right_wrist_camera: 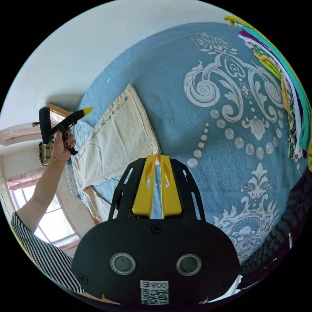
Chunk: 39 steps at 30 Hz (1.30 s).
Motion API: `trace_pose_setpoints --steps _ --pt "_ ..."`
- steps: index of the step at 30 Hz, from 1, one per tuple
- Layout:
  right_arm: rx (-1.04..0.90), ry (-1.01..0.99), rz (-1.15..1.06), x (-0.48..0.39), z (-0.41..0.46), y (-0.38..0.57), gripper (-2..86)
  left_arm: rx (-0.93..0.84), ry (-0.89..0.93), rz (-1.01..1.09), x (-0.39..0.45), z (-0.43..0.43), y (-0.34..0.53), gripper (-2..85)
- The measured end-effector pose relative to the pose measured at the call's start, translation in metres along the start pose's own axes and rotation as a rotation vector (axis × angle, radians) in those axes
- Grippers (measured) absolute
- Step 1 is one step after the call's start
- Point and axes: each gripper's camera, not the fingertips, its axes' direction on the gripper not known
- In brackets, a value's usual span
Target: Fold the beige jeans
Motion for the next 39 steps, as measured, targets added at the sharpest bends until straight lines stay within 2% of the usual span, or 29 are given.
trace_pose_setpoints --steps 4,7,12,15,17,21,27,31,34,37,39 --pt "0.093 -0.016 0.098 0.003 -0.021 0.019 0.5 0.040 -0.007 -0.035 -0.032 -0.057 0.080 1.1" --pt "0.146 -0.109 0.103 -0.008 -0.034 0.032 0.3 0.021 -0.127 -0.175 -0.073 -0.109 0.171 1.2" --pt "0.079 -0.101 -0.081 -0.085 -0.019 0.009 0.1 0.023 -0.230 -0.588 -0.154 -0.174 0.335 1.2" --pt "-0.007 -0.062 -0.135 -0.124 0.006 -0.023 0.1 -0.004 -0.313 -0.737 -0.192 -0.183 0.394 0.6" --pt "-0.083 0.006 -0.116 -0.145 0.024 -0.045 0.0 -0.055 -0.342 -0.739 -0.210 -0.182 0.414 0.4" --pt "-0.096 0.066 -0.157 -0.178 0.017 -0.052 0.0 -0.072 -0.352 -0.679 -0.227 -0.201 0.455 0.3" --pt "-0.139 -0.041 -0.293 -0.254 0.002 -0.011 0.1 -0.021 -0.235 -0.645 -0.213 -0.231 0.559 0.2" --pt "-0.395 -0.093 -0.424 -0.321 0.056 0.032 0.1 -0.077 -0.273 -0.702 -0.209 -0.232 0.635 0.2" --pt "-0.514 -0.028 -0.432 -0.344 0.090 0.045 0.1 -0.112 -0.241 -0.765 -0.230 -0.223 0.684 0.2" --pt "-0.466 -0.056 -0.421 -0.364 0.074 0.040 0.1 -0.103 -0.226 -0.763 -0.241 -0.234 0.716 0.2" --pt "-0.467 -0.036 -0.458 -0.383 0.066 0.040 0.2 -0.105 -0.310 -0.737 -0.236 -0.252 0.748 0.2"
